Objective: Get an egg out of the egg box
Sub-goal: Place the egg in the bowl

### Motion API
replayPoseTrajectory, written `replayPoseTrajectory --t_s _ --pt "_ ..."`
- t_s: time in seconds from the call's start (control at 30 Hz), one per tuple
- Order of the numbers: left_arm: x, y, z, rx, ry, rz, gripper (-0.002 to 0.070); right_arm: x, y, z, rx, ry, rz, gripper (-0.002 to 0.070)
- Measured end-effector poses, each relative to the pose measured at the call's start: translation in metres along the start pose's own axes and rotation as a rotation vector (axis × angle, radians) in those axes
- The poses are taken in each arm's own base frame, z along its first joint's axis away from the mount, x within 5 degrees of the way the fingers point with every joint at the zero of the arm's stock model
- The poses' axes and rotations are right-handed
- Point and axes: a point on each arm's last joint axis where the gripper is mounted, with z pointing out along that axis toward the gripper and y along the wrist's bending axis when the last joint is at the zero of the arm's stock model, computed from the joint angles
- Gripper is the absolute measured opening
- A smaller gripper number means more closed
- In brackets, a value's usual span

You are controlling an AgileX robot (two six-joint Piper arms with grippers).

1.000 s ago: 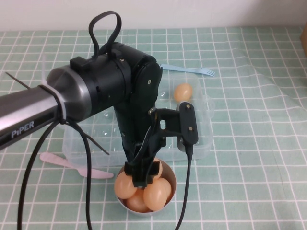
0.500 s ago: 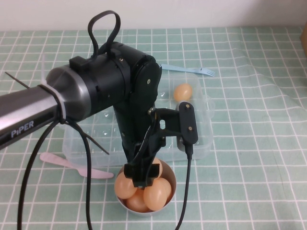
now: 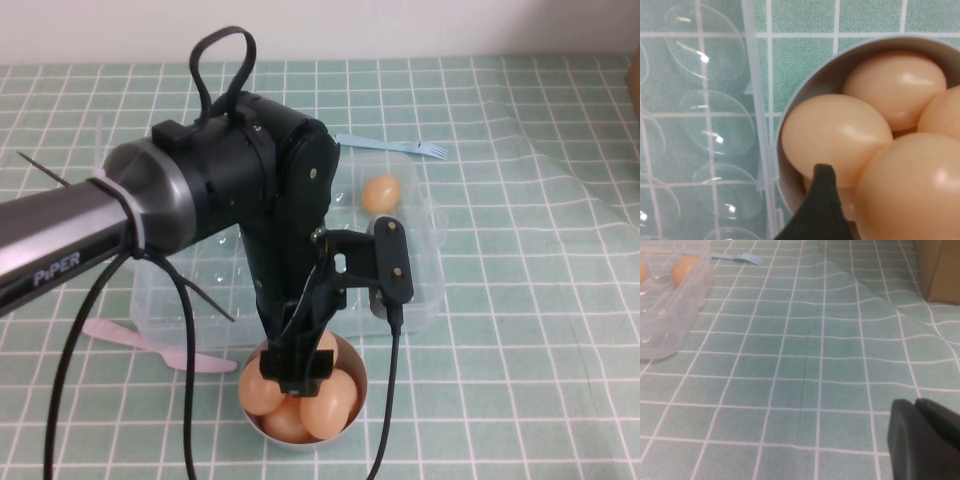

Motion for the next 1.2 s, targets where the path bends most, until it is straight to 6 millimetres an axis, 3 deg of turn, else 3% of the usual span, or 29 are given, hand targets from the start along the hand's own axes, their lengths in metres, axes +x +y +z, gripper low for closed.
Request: replayPoseTrajectory --t_s 0.8,1.2 --pt "0.0005 0.0031 0.0086 0.002 0.035 0.009 0.0557 0.0 0.0 0.0 0.0 0.0 0.0 -0.0018" --pt "-0.0052 0.0068 -0.0013 -0.017 -0.005 -0.002 0.0558 0.0 0.0 0.0 0.0 0.0 0.0 -0.0018"
